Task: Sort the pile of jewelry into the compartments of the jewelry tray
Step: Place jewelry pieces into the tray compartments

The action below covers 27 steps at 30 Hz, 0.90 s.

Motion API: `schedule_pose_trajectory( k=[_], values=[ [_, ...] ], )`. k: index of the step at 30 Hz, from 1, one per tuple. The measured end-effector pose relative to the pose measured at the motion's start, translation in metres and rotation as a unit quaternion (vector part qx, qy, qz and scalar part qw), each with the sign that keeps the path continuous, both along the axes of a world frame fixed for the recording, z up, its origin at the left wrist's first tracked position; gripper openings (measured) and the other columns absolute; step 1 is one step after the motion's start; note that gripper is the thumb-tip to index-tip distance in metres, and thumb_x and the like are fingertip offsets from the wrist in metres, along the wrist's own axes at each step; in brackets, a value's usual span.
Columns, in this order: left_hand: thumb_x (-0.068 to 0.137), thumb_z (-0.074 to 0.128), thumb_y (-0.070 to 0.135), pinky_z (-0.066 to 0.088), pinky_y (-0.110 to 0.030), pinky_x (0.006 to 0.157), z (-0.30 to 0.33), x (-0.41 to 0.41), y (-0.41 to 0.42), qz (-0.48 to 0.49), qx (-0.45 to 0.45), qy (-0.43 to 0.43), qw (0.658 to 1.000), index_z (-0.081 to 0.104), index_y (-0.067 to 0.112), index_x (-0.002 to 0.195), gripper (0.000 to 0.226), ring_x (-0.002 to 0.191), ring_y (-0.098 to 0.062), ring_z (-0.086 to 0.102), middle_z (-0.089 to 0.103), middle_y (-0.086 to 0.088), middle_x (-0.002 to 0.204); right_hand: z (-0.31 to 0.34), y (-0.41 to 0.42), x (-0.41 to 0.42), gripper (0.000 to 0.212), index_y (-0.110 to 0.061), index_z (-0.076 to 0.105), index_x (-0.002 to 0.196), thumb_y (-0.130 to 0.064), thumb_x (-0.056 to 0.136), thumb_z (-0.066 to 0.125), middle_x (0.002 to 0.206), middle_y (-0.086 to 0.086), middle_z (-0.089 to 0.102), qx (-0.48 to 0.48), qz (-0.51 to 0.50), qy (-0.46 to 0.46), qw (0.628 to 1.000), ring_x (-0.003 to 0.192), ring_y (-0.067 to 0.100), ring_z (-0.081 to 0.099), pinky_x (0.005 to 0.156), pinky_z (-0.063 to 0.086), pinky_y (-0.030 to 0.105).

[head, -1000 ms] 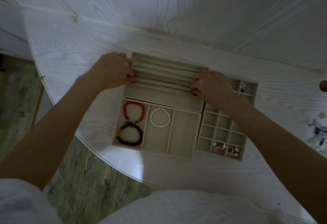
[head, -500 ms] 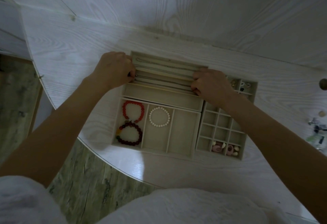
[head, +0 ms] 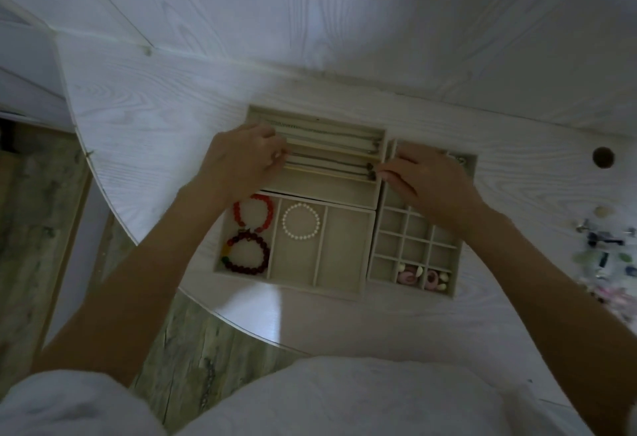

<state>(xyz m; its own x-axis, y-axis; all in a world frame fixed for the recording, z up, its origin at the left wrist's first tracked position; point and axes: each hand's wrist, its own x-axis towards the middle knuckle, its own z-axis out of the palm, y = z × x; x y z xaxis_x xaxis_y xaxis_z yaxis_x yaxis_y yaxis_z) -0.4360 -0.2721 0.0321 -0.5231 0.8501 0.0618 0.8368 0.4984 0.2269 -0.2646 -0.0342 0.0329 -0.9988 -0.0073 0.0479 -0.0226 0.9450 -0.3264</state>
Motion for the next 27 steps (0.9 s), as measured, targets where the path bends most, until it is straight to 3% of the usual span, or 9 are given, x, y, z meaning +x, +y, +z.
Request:
schedule_pose_trajectory(
  k=[5,8,12,15,20,24,27],
  values=[
    [0.086,0.056,0.024,0.046,-0.029,0.062,-0.015,0.107,0.039,0.028,0.127,-0.061,0.990,0.071,0.015,0.087,0.017,0.074,-0.020,0.059,0.065,0.000,0.079,0.021,0.015,0.098,0.036,-0.009,0.069,0.098,-0.028,0.095,0.039,0.082,0.007,0.065,-0.009,-0.077,-0.012,0.997,0.070,0.024,0.058,0.063,0.040,0.027],
    [0.086,0.052,0.023,0.049,-0.035,0.069,-0.032,0.170,0.064,0.064,0.113,-0.104,0.986,0.070,0.011,0.096,0.023,0.081,-0.027,0.058,0.066,-0.007,0.088,0.007,0.038,0.155,0.035,-0.010,0.068,0.103,-0.027,0.096,0.039,0.084,0.007,0.066,0.011,-0.129,-0.044,0.991,0.076,0.028,0.060,0.068,0.043,0.036],
    [0.083,0.057,0.029,0.047,-0.040,0.077,-0.043,0.227,0.087,0.137,0.047,-0.141,0.979,0.065,0.010,0.110,0.035,0.090,-0.033,0.058,0.062,-0.012,0.102,-0.011,0.074,0.211,0.016,-0.008,0.068,0.102,-0.008,0.089,0.058,0.087,0.012,0.067,-0.003,-0.210,-0.047,0.977,0.080,0.033,0.058,0.070,0.045,0.040],
    [0.082,0.054,0.035,0.046,-0.039,0.077,-0.040,0.249,0.099,0.169,0.023,-0.134,0.976,0.063,0.010,0.114,0.042,0.092,-0.032,0.057,0.061,-0.011,0.102,-0.023,0.100,0.234,0.021,-0.007,0.066,0.107,-0.012,0.087,0.064,0.092,0.013,0.064,-0.037,-0.279,-0.080,0.956,0.087,0.033,0.055,0.078,0.043,0.038],
    [0.077,0.059,0.046,0.047,-0.038,0.075,-0.033,0.280,0.118,0.153,0.008,-0.099,0.983,0.067,0.015,0.110,0.045,0.090,-0.029,0.056,0.063,-0.007,0.098,-0.048,0.109,0.241,0.026,-0.002,0.061,0.109,-0.007,0.085,0.065,0.100,0.016,0.057,-0.121,-0.227,-0.108,0.960,0.089,0.031,0.055,0.074,0.034,0.024],
    [0.078,0.056,0.047,0.046,-0.038,0.079,-0.036,0.297,0.133,0.141,0.007,-0.077,0.987,0.068,0.016,0.110,0.046,0.087,-0.028,0.057,0.063,-0.005,0.097,-0.058,0.111,0.243,0.017,-0.003,0.063,0.102,-0.002,0.085,0.059,0.094,0.016,0.058,-0.093,-0.238,-0.077,0.964,0.083,0.032,0.055,0.066,0.042,0.034],
    [0.076,0.072,0.030,0.044,-0.041,0.083,-0.039,0.306,0.143,0.146,0.005,-0.062,0.987,0.068,0.016,0.111,0.037,0.088,-0.031,0.057,0.065,-0.004,0.100,-0.054,0.115,0.236,0.019,-0.004,0.067,0.095,0.004,0.079,0.063,0.092,0.016,0.060,-0.061,-0.218,-0.016,0.974,0.083,0.034,0.055,0.066,0.044,0.034]
  ],
)
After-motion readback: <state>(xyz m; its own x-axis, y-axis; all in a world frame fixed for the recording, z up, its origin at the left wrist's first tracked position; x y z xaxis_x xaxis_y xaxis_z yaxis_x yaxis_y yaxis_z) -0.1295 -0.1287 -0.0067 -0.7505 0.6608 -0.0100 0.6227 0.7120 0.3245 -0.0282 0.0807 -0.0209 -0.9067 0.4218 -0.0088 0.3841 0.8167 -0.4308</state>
